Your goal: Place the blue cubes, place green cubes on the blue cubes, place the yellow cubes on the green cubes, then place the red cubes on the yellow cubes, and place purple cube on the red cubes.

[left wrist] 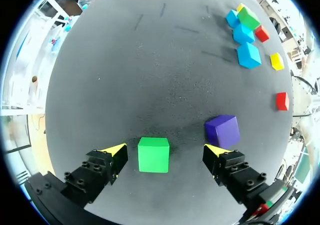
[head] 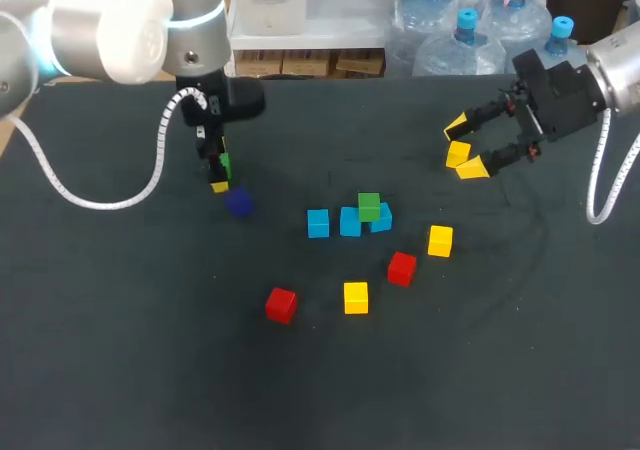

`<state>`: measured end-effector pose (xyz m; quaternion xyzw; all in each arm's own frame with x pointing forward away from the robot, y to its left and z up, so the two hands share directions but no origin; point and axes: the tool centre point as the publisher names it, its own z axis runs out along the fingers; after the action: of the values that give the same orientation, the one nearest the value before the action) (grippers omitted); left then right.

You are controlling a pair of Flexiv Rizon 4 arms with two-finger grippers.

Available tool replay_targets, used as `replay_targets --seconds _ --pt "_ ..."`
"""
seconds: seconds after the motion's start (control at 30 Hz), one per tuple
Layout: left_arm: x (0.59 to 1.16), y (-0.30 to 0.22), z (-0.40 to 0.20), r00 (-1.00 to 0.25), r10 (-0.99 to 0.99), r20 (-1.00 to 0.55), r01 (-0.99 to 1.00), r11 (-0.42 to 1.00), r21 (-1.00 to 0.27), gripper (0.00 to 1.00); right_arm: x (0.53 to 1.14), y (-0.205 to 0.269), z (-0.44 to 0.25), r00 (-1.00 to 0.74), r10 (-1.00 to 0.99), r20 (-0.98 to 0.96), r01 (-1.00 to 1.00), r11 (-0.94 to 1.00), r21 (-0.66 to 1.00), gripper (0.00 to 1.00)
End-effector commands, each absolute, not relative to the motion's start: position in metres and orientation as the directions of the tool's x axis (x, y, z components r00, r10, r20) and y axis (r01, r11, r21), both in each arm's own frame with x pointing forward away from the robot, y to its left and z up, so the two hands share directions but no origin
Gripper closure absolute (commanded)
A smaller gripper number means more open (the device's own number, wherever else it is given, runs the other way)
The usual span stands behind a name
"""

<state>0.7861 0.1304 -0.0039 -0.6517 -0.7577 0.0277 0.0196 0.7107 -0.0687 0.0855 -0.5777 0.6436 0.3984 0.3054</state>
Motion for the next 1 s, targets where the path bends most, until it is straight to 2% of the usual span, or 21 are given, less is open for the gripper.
replay_targets --seconds 0.03,0.1,0.13,0.17,0.2,0.27,0.3,0.33,0.67,1.0 --pt "0.787 0.128 -0.003 -0.147 0.989 0.003 0.987 0.147 -0.069 0.0 0.711 -0.069 0.085 -0.145 -0.499 -0.854 -0.987 0.015 0.159 0.0" --pt "0.785 0.128 -0.005 -0.145 0.989 0.0 0.987 0.144 -0.065 0.0 0.711 -0.069 0.085 -0.145 -0.499 -0.854 -0.987 0.015 0.159 0.0" --pt "0.784 0.128 -0.007 -0.145 0.989 0.001 0.987 0.145 -0.066 0.05 0.711 -0.069 0.085 -0.145 -0.499 -0.854 -0.987 0.015 0.159 0.0" --pt "0.783 0.128 -0.008 -0.148 0.989 -0.002 0.987 0.148 -0.069 0.17 0.711 -0.069 0.085 -0.145 -0.499 -0.854 -0.987 0.015 0.159 0.0" --pt "0.782 0.128 -0.009 -0.148 0.989 -0.003 0.987 0.147 -0.069 0.49 0.711 -0.069 0.085 -0.145 -0.499 -0.854 -0.987 0.015 0.159 0.0" --pt "0.781 0.129 -0.01 -0.148 0.989 0.006 0.987 0.148 -0.069 0.71 0.711 -0.069 0.085 -0.145 -0.499 -0.854 -0.987 0.015 0.159 0.0" --pt "0.78 0.129 -0.011 -0.148 0.989 0.002 0.987 0.148 -0.07 0.96 0.711 -0.069 0.085 -0.145 -0.499 -0.854 -0.987 0.015 0.159 0.0" --pt "0.779 0.13 -0.012 -0.151 0.989 0.005 0.986 0.151 -0.074 1.0 0.711 -0.069 0.085 -0.145 -0.499 -0.854 -0.987 0.015 0.159 0.0" --pt "0.778 0.131 -0.003 -0.148 0.989 0.011 0.988 0.148 -0.052 1.0 0.711 -0.069 0.085 -0.145 -0.499 -0.854 -0.987 0.015 0.159 0.0" --pt "0.763 0.113 0.032 -0.133 0.991 -0.009 0.991 0.133 0.0 1.0 0.711 -0.069 0.085 -0.145 -0.499 -0.854 -0.987 0.015 0.159 0.0"
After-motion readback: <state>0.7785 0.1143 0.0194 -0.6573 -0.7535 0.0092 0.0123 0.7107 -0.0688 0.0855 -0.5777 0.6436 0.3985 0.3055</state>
